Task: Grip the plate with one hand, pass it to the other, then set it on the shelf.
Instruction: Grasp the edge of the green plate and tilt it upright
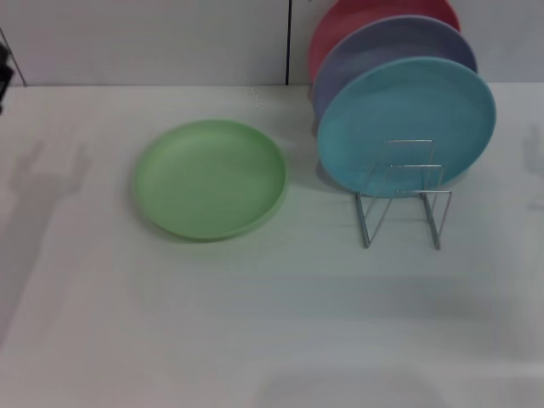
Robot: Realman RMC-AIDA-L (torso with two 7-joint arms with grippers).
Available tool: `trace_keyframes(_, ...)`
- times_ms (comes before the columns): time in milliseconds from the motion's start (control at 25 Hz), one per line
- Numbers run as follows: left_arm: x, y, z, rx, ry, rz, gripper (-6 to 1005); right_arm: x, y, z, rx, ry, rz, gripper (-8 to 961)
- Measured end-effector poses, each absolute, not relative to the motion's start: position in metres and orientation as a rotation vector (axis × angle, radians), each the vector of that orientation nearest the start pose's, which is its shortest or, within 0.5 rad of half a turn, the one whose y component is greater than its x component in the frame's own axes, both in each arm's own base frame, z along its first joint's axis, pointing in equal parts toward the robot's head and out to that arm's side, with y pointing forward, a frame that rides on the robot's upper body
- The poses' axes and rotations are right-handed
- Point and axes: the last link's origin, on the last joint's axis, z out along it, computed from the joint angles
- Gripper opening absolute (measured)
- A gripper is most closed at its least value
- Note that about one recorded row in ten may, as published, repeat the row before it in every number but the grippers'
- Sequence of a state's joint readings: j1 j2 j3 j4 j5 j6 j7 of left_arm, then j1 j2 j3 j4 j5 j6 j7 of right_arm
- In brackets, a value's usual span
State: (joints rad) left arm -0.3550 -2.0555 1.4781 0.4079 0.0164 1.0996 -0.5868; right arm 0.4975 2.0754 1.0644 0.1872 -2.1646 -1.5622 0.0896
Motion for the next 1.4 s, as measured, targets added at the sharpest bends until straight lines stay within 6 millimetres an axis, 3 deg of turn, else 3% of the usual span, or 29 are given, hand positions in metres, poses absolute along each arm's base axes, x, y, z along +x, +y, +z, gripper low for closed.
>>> trace_keyframes(80, -0.303, 0.372, 0.042, -1.574, -0.754, -0.984, 720, 0.287, 0.341, 0.064, -1.141, 0.239, 0.988, 523)
trace_keyframes(240, -0.294, 0.382, 0.045, -1.631, -0.850, -0.884, 720, 0.285, 0.343, 0.064, -1.146, 0.236, 0.991, 523)
trace_keyframes(560, -0.285, 0.382, 0.055, -1.651, -0.910, -0.882, 719, 0.284, 0.348, 0.063, -1.156, 0.250, 0.985, 523)
trace_keyframes(600, -0.282, 0.382, 0.072, -1.689, -0.955, -0.899, 719, 0.284, 0.348, 0.063, -1.156, 0.252, 0.984, 523)
trace_keyframes(720, -0.293, 0.386, 0.087, -1.635, -0.887, -0.861, 719, 0.285, 0.349, 0.062, -1.157, 0.259, 0.980, 523)
trace_keyframes(920, -0.293, 0.389, 0.089, -1.642, -0.674, -0.772, 719, 0.285, 0.350, 0.060, -1.157, 0.287, 0.981, 523)
trace_keyframes(1080, -0.293, 0.396, 0.094, -1.636, -0.659, -0.778, 718, 0.285, 0.350, 0.055, -1.173, 0.296, 0.972, 523)
trace_keyframes(1400, -0.301, 0.397, 0.087, -1.636, -0.372, -0.680, 717, 0.288, 0.349, 0.053, -1.175, 0.311, 0.964, 522)
